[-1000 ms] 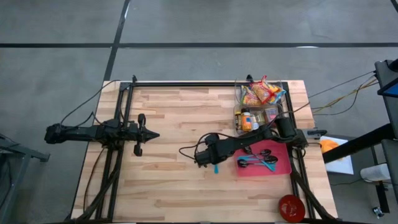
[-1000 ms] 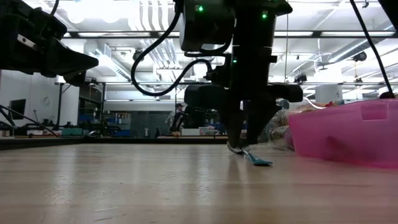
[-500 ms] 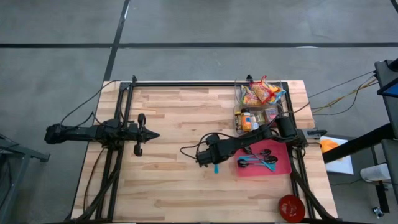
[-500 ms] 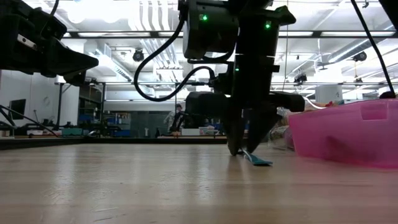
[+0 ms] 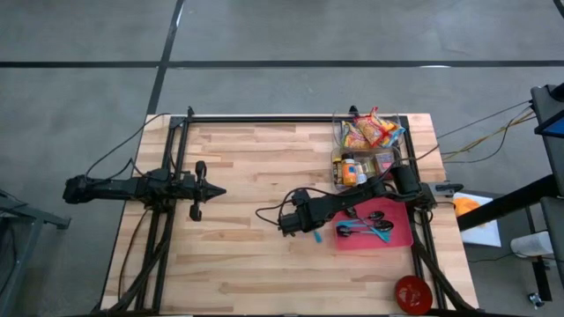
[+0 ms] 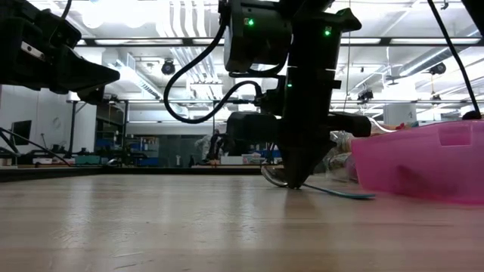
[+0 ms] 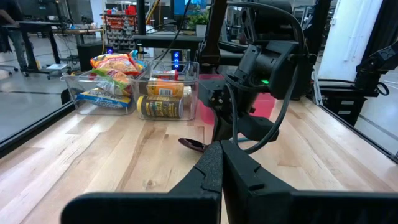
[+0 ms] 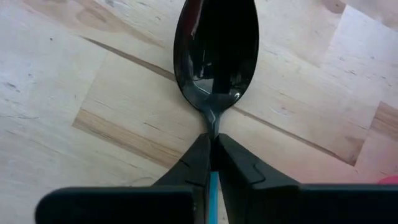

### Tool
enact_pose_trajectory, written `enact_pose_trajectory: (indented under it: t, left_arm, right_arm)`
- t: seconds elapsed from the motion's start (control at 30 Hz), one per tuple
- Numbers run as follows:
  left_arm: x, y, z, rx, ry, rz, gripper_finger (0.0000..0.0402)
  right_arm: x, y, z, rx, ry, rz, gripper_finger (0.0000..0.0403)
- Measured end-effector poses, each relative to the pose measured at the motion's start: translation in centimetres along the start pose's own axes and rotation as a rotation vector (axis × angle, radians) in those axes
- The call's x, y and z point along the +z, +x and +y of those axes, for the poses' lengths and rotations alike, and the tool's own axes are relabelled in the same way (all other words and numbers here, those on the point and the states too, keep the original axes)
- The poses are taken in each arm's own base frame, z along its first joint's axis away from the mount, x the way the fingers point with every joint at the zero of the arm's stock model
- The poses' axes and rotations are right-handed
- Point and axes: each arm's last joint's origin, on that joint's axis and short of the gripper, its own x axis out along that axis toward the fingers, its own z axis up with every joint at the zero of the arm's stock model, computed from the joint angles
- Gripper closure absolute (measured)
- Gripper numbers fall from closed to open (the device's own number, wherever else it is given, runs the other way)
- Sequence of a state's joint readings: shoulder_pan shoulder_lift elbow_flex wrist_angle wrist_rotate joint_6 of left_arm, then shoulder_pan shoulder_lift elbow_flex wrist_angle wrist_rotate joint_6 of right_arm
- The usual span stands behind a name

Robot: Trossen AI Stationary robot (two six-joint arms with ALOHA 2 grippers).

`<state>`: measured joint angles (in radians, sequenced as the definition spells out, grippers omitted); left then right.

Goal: Pick & Place Food Item
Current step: Put the blue spoon into the red bin

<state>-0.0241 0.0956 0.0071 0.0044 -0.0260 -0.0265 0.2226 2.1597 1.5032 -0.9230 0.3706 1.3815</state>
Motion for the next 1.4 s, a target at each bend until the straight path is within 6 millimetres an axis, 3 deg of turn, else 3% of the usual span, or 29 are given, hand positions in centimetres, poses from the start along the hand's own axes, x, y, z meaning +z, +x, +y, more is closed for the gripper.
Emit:
enact_pose_trajectory:
  t: [0.33,0.47,0.77,0.93,1.17,1.4]
  left_arm:
    - [0.0,0.0,0.0,0.0,-0.003,0.0,0.0401]
    - [0.0,0.0,0.0,0.0,-0.003,0.0,0.0401]
    - [0.0,0.0,0.0,0.0,-0.003,0.0,0.0401]
    - [0.0,0.0,0.0,0.0,-0.002,0.0,0.0401]
    - [0.0,0.0,0.0,0.0,-0.002,0.0,0.0401]
    - [0.0,0.0,0.0,0.0,0.001,0.0,0.0401]
  right_arm:
    - [0.0,0.0,0.0,0.0,-0.005,0.0,0.0384]
    - [0.4,-0.8,0.1,0.024,-0.057,-0.017,0.0384]
    - [2.5,-7.5,-0.4,0.122,-0.28,-0.189,0.0384]
    - [2.3,-11.9,-2.8,0.153,-0.447,-0.215,0.0384]
    - [0.9,-16.4,-6.9,0.158,-0.671,-0.101,0.0384]
    - [-1.0,-18.9,-10.9,0.075,-0.781,-0.056,0.0384]
